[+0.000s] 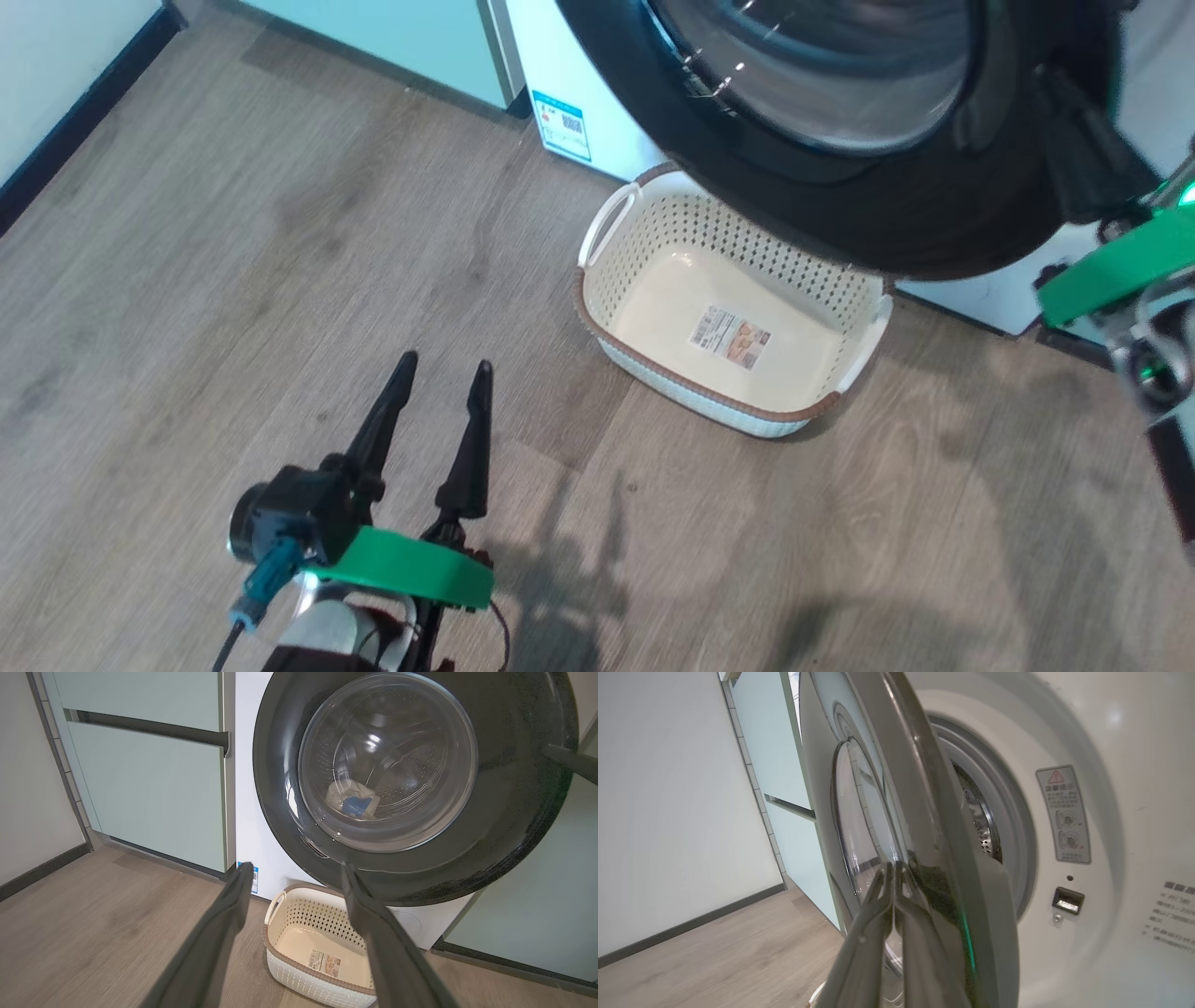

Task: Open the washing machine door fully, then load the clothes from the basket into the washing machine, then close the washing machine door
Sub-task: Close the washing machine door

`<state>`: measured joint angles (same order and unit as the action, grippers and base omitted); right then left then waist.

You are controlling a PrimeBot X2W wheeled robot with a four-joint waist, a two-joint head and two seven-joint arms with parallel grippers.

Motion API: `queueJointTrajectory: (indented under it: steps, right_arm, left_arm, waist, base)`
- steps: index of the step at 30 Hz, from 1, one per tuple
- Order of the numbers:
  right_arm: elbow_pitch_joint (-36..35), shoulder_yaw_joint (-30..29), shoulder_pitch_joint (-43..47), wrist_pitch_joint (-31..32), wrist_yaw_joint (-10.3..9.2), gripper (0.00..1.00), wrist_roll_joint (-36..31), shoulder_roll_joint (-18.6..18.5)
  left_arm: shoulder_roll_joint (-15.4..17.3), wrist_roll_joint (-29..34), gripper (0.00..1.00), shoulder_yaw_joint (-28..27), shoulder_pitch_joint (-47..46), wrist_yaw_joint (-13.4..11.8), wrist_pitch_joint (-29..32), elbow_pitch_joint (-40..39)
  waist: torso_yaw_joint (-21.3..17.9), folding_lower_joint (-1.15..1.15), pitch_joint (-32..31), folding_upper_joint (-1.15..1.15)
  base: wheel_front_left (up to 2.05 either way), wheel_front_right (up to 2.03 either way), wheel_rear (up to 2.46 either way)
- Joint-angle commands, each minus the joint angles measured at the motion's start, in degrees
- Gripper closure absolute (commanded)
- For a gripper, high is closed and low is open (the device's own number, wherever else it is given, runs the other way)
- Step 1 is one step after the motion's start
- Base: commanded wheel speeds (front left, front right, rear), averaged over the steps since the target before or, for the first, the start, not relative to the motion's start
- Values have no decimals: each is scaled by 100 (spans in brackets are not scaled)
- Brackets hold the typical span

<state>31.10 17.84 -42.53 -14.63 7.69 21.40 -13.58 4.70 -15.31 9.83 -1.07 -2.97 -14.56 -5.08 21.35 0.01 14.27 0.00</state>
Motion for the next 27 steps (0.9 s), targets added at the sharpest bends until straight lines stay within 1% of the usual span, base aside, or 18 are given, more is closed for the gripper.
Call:
queueJointTrajectory:
  steps: [1,12,19,27]
  right_arm:
    - [-94,-50,-283,-36,-20,100,-54,-92]
    - [632,-458,-1200,-37,-20,100,-207,-442]
    - [1102,-748,-1641,-37,-20,100,-381,-609]
    - [1359,-888,-1858,-37,-20,100,-484,-605]
  left_arm:
    - [6,-19,0,-150,-229,30,-41,-170]
    - [-140,-8,0,44,-614,207,-43,-153]
    - [-174,13,0,189,-771,316,-43,-52]
    - [-180,-123,0,277,-836,235,-43,-47]
  waist:
    - [54,-1,78,0]
    - [337,-1,517,0]
    - [545,-1,632,0]
    - [572,-1,719,0]
  base:
    - [0,0,0]
    - [0,0,0]
    - [0,0,0]
    - [0,0,0]
